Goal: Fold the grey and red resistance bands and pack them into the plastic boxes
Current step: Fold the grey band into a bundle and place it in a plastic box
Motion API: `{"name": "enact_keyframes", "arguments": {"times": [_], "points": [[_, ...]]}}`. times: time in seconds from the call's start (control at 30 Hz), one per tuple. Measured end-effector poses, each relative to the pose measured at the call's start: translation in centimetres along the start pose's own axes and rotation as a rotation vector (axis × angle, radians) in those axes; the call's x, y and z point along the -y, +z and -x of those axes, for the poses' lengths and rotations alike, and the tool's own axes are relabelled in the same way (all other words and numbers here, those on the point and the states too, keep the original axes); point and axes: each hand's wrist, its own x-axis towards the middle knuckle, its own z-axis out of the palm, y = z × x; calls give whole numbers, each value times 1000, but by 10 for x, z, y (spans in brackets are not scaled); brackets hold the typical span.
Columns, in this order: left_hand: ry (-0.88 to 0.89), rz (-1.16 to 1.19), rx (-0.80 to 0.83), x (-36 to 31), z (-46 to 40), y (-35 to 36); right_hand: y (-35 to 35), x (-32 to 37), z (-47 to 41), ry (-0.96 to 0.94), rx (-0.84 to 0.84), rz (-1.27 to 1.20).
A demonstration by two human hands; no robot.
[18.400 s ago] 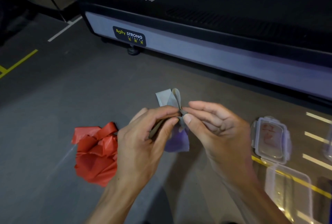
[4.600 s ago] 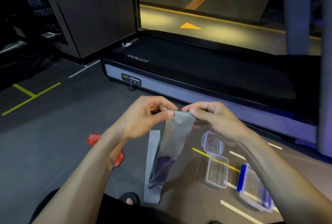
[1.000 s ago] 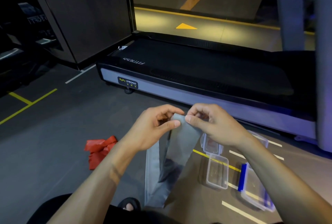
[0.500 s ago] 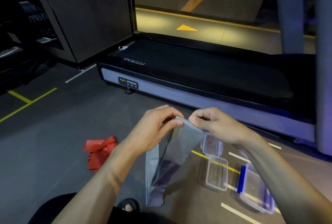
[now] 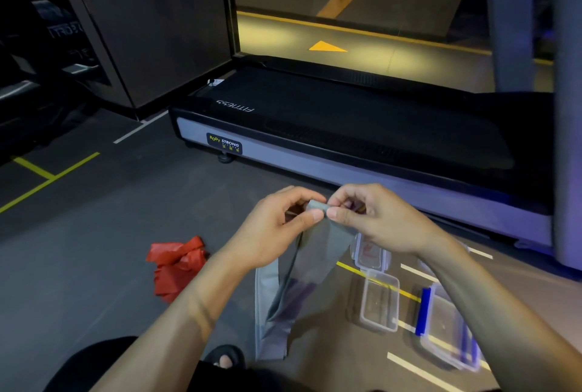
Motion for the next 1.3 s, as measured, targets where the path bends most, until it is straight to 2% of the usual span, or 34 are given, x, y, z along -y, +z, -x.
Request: {"name": "enact_keyframes", "arguments": {"times": [0.3,0.6,0.87,1.13,1.3], "points": [[-117,295,-90,1,-4,6,-9,0,0,15,13,59],[-27,213,-111,-2,-5,9,-10,4,2,5,44,136],[-54,165,-146,0,-4,11,-7,0,0,-33,-2,129],[-83,188,-92,-1,-1,13,-11,1,-2,-15,19,172],[-92,230,-74,0,-2,9,-15,-5,-1,-17,48,30]]}}
